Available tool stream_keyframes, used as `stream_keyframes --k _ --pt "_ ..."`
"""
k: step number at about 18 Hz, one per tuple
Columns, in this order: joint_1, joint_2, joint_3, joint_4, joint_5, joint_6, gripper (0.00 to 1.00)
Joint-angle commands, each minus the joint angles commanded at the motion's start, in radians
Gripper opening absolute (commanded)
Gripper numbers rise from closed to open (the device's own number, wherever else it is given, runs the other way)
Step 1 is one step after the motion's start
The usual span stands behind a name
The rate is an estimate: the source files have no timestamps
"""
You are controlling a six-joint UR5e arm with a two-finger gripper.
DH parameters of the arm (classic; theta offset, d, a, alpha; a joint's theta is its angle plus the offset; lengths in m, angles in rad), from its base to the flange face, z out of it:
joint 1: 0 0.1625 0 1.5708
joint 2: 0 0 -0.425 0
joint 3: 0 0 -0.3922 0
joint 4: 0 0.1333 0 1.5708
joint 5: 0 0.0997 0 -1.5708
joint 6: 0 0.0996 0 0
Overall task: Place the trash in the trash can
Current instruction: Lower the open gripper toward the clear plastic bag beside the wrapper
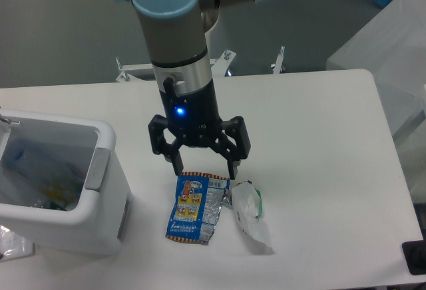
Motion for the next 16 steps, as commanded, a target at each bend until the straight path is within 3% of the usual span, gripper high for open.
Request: stream_keyframes --k 5,8,12,16 --pt "0.012 -0.018 0.002 0.002 0.052 -0.014 1.0" --pt "0.02 -0.025 -0.044 0.02 0.048 -0.008 1.0" --pt "0.025 -0.043 -0.08 0.101 0.055 -0.024 1.0" --pt "0.028 -0.071 -0.123 0.1 0.055 -0.115 1.0"
